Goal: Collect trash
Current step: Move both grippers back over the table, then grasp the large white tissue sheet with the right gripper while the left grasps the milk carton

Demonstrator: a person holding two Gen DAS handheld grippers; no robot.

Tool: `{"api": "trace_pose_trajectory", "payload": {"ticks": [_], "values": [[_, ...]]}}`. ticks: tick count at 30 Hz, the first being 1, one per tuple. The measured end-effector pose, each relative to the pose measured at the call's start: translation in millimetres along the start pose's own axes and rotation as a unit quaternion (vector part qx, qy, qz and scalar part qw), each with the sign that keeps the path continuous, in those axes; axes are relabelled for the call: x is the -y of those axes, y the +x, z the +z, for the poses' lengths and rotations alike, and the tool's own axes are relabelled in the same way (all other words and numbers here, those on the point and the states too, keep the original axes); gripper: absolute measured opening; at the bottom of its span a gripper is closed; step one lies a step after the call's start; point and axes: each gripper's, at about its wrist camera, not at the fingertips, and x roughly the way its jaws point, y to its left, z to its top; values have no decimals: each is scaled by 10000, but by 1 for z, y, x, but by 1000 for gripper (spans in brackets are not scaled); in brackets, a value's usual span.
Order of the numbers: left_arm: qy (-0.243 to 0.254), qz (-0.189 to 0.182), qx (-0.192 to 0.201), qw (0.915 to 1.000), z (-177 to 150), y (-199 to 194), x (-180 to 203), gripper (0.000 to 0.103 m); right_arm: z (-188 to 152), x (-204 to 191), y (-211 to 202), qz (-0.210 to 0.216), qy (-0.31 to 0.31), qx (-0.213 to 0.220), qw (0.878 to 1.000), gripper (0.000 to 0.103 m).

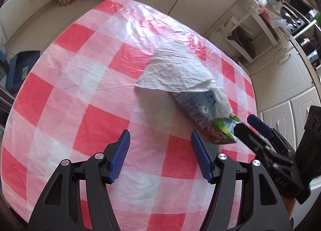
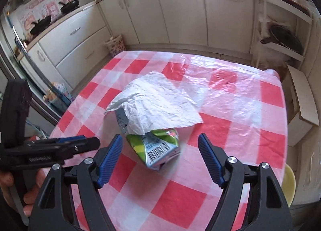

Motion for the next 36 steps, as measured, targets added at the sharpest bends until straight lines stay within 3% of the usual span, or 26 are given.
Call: {"api": "trace_pose_trajectory", "payload": {"ticks": [4,6,8,9,13,17,19,23,29,31,34,36], "values": [[-211,58,37,9998,10,-3,-17,60,0,-14,18,37,-350,-179,9992,75],[-233,152,108,9996,15,-6,-22,61,0,-20,20,716,-311,-369,9963,77],[-242,222,174,9993,19,-11,-26,62,2,-29,16,1856,-328,-631,9801,77],[-249,264,207,9991,21,-14,-29,62,4,-35,12,2048,-443,-674,9755,77],[-183,493,333,9981,25,-22,-37,63,15,-34,1,1700,-546,-502,9827,77],[121,612,352,9974,20,-26,-36,63,24,-10,8,787,112,-238,9966,78],[272,620,339,9971,18,-26,-30,63,26,6,20,376,558,-249,9974,79],[496,527,212,9972,13,-21,-22,66,29,12,35,1007,1231,-297,9868,79],[533,481,93,9974,12,-15,-19,68,37,-23,50,1232,812,-346,9884,78],[490,469,90,9977,13,-15,-21,68,35,-27,54,1386,789,-438,9862,53],[407,446,84,9981,15,-15,-24,68,31,-17,54,1662,1033,-520,9793,28],[381,427,104,9983,17,-16,-25,68,32,-5,54,2010,1405,-482,9683,25]]}}
